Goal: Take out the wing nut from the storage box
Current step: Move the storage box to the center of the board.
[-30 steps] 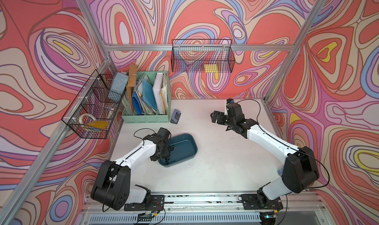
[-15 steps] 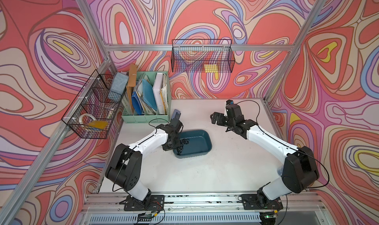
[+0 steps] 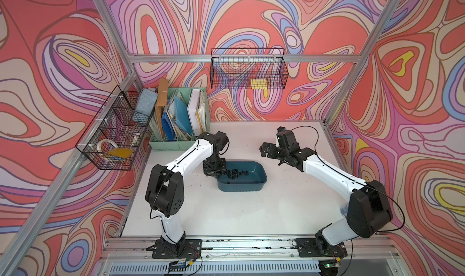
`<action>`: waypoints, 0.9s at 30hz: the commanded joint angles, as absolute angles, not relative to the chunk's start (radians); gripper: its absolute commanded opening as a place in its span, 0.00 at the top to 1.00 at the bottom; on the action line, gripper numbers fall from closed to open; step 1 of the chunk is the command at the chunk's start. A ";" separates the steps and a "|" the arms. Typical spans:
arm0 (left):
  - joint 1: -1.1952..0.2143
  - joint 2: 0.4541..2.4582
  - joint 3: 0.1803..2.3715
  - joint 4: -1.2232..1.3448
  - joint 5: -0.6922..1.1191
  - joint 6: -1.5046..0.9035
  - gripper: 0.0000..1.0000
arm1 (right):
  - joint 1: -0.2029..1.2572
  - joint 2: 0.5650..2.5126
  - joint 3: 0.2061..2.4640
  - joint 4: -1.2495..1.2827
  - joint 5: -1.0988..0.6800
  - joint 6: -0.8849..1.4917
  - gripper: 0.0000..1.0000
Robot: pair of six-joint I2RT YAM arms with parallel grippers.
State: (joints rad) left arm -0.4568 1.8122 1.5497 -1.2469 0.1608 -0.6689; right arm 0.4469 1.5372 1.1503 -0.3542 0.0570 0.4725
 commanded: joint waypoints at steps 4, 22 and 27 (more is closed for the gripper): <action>-0.456 1.829 1.625 -1.313 0.260 -0.646 1.00 | 0.453 1.492 1.134 -0.371 0.084 0.473 0.02; -0.475 2.048 1.758 -0.795 0.057 -0.578 1.00 | 0.453 1.411 1.163 -0.454 0.184 0.433 0.02; -0.481 2.119 1.799 -0.702 0.079 -0.560 1.00 | 0.453 1.403 1.151 -0.432 0.189 0.424 0.02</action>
